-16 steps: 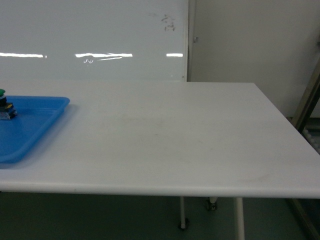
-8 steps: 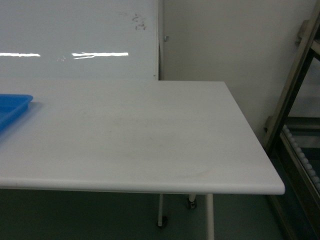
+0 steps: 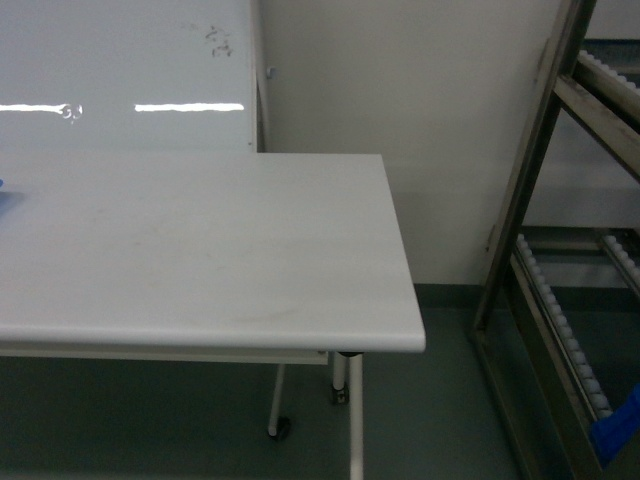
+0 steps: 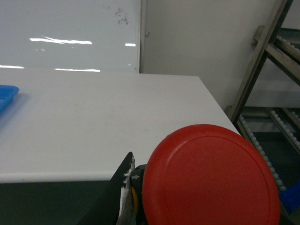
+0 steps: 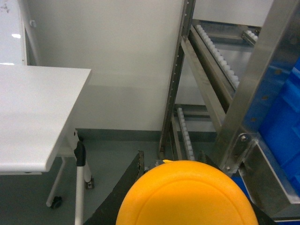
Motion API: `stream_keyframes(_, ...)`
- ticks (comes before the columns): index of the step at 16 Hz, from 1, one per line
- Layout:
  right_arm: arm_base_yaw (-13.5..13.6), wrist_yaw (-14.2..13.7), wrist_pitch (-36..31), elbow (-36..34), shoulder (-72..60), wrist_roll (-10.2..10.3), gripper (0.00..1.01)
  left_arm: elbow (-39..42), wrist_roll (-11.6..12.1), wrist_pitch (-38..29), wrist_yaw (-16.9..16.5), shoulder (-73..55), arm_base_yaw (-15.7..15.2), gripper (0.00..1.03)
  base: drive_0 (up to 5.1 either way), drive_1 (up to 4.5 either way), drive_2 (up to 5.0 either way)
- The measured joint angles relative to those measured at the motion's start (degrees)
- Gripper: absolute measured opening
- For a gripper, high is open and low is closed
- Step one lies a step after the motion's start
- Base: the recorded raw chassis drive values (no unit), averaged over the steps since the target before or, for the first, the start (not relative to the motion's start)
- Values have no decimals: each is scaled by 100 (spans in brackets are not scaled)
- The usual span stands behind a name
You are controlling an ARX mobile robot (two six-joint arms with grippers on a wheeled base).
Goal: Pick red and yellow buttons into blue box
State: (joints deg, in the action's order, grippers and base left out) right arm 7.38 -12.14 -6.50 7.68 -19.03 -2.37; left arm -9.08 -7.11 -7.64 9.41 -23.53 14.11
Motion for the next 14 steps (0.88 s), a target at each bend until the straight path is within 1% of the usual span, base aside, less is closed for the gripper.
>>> stream_keyframes(14, 0, -2, -7, 0, 2, -2, 28, 0, 0, -9, -2, 2, 0, 34, 489, -334, -148)
